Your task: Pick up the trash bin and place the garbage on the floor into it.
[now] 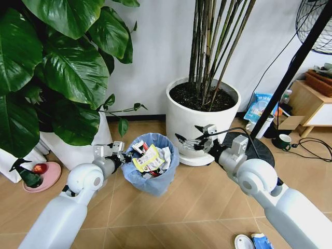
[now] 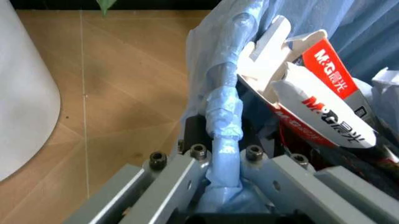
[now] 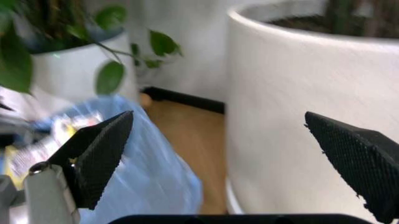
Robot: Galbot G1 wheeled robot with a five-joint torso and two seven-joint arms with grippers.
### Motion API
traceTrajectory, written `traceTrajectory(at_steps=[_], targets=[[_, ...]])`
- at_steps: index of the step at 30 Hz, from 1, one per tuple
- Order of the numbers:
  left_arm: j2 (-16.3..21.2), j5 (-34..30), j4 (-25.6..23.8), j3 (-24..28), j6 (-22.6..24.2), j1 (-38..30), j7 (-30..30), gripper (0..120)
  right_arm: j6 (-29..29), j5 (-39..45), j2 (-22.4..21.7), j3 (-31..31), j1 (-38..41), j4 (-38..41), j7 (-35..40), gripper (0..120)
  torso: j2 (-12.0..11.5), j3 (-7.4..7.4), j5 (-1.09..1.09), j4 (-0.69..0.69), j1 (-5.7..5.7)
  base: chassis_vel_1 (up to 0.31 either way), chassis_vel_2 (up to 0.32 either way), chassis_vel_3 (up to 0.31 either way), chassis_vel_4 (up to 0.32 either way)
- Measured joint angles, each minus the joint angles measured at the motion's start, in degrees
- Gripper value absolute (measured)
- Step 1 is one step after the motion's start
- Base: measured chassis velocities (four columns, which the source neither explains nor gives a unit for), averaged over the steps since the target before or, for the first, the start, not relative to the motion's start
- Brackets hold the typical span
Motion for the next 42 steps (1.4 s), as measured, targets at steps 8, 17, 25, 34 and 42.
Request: traceTrajectory(at_steps=[8, 17, 25, 34, 42], targets=[[0.16, -0.07, -0.62, -0.21, 0.0, 0.39, -0.25, 0, 3.31, -8.36, 3.03, 9.83, -15.53, 1.7, -1.68, 100, 0.0, -0.01, 0.03, -0.05, -0.01, 0.0, 0.0, 0.0, 0.0], [0.38, -0.1, -1.16, -0.25, 0.0, 1.17, -0.64, 0, 3.81, -10.43, 4.95, 15.2, -22.28, 3.05, -2.76, 100, 0.0, -0.01, 0.0, -0.03, -0.01, 0.0, 0.0, 0.0, 0.0], [0.51, -0.16, -1.33, -0.32, 0.0, 1.26, -0.65, 0, 4.01, -10.84, 5.75, 16.08, -23.85, 3.46, -2.81, 100, 0.0, 0.0, 0.01, -0.03, 0.0, 0.02, -0.016, -0.029, 0.033], [0.76, -0.19, -1.44, -0.51, 0.0, 1.46, -0.44, 0, 4.21, -11.15, 6.26, 16.4, -24.7, 3.69, -2.87, 100, 0.0, 0.0, 0.02, -0.02, 0.0, 0.101, -0.099, -0.099, 0.11], [0.72, -0.2, -1.46, -0.53, 0.0, 1.46, -0.33, 0, 4.56, -11.49, 6.62, 16.9, -25.67, 3.81, -3.0, 100, 0.0, 0.0, 0.0, -0.04, 0.0, 0.105, -0.109, -0.105, 0.093]])
